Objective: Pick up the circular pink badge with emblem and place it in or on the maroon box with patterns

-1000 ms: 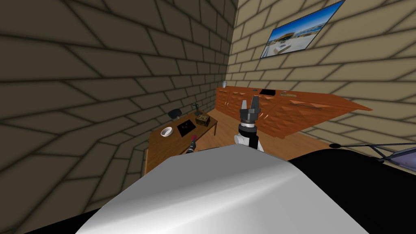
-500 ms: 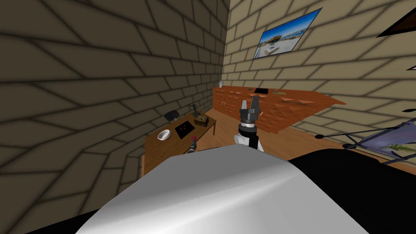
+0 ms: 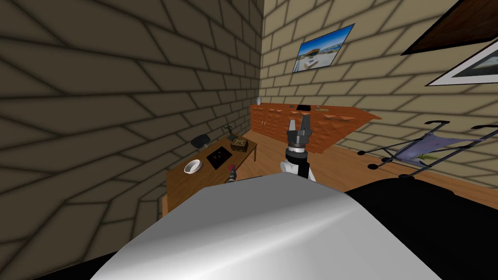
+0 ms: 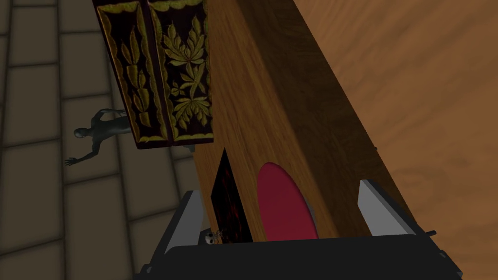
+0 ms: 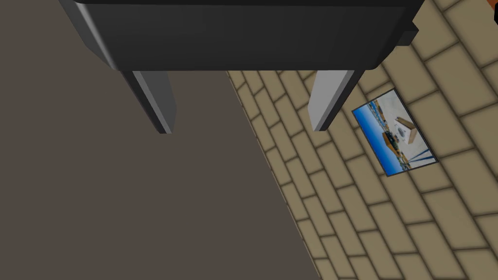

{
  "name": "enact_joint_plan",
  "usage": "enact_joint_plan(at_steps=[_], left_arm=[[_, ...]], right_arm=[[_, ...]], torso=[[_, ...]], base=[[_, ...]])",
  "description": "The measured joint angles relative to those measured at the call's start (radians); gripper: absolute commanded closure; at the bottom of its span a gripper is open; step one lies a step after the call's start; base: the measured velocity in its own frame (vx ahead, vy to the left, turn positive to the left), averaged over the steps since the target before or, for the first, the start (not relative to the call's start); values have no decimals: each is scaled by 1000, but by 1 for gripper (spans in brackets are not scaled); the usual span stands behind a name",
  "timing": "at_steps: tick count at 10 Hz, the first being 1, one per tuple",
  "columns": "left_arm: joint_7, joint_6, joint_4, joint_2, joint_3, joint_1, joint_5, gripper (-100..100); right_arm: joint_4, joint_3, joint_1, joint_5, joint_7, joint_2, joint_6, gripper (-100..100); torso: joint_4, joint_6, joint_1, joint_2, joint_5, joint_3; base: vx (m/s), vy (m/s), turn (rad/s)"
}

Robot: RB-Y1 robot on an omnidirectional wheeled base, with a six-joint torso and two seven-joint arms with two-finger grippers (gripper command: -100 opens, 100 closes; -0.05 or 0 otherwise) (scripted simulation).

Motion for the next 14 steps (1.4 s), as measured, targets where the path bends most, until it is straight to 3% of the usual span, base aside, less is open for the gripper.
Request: enact_joint_plan(at_steps=[1,2,6,7,8,14], left_arm=[[-23,-2,0,-16,16,6,10,-100],[-28,-2,0,-17,17,6,12,100],[-27,1,3,-19,16,10,11,100],[-27,1,3,-19,16,10,11,0],[-27,1,3,-19,16,10,11,100],[100,14,-14,77,-74,-20,-49,100]], right_arm=[[0,0,0,0,0,0,0,0],[0,0,0,0,0,0,0,0],[0,0,0,0,0,0,0,0],[0,0,0,0,0,0,0,0],[0,0,0,0,0,0,0,0],[0,0,0,0,0,0,0,0]], torso=[[0,0,0,0,0,0],[0,0,-3,0,0,0],[3,-1,-5,0,-3,1],[3,-1,-5,0,-3,1],[3,-1,-5,0,-3,1],[3,-1,-10,0,-5,1]], base=[[-4,34,-27],[-3,5,1],[-3,-1,-1],[0,0,0],[8,-56,284],[-5,-86,199]])
